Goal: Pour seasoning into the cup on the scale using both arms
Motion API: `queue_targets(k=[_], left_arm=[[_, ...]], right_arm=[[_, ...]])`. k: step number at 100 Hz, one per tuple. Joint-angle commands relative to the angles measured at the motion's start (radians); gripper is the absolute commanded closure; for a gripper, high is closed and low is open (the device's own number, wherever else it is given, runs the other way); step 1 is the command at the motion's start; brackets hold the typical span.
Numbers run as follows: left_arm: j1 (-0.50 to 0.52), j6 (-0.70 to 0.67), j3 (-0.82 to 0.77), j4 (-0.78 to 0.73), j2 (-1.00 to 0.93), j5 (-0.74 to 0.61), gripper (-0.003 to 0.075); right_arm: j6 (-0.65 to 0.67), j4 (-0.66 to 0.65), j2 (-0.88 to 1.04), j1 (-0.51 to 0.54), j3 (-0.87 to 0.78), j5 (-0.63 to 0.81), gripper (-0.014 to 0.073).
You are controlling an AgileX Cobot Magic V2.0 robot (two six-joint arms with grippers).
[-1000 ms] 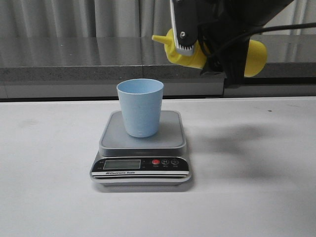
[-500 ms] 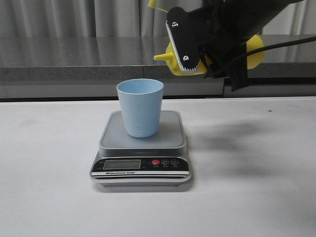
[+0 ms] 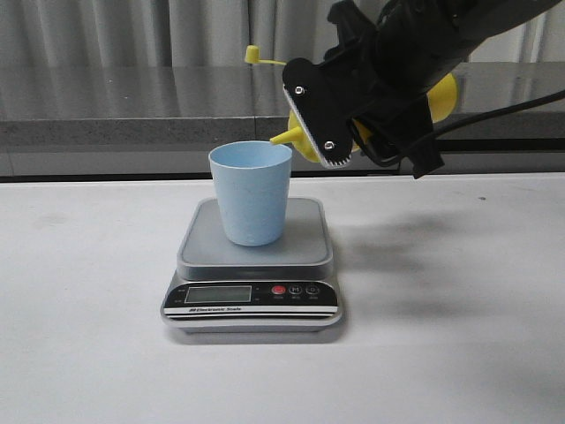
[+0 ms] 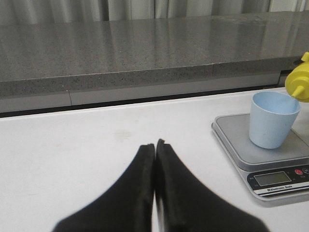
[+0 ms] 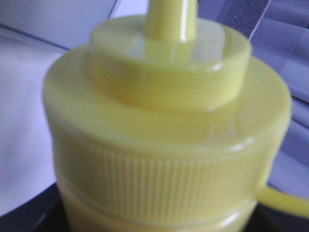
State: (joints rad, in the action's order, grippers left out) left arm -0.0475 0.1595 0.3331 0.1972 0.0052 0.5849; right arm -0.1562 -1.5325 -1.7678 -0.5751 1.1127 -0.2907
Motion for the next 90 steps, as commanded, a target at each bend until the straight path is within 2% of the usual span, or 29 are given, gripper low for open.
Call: queue_targets(k=[1,29,43,64,90], left_arm=[[0.000,-0.001,0.026,0.017,0.013,-0.075,0.0740],[0.000,-0.001,0.026,0.017,0.013,-0.075,0.0740],[0.000,-0.001,0.026,0.017,0.013,-0.075,0.0740],[0.000,-0.001,0.026,0.017,0.013,-0.075,0.0740],[0.000,-0.001,0.026,0.017,0.013,-0.075,0.0740]], right_arm=[[-0.002,-0.045,0.049,0.000,0.037,-0.032,0.0233],[0.023,-0.045,0.049,0.000,0.037,-0.037,0.0233],[0.092,-0.045,0.049,0.000,0.037,-0.036,0.0233],[0.329,-0.045,0.049,0.000,0.037,-0.029,0.0233],[0.727,-0.043,0.066,0.000,0.037,-0.028,0.0233]])
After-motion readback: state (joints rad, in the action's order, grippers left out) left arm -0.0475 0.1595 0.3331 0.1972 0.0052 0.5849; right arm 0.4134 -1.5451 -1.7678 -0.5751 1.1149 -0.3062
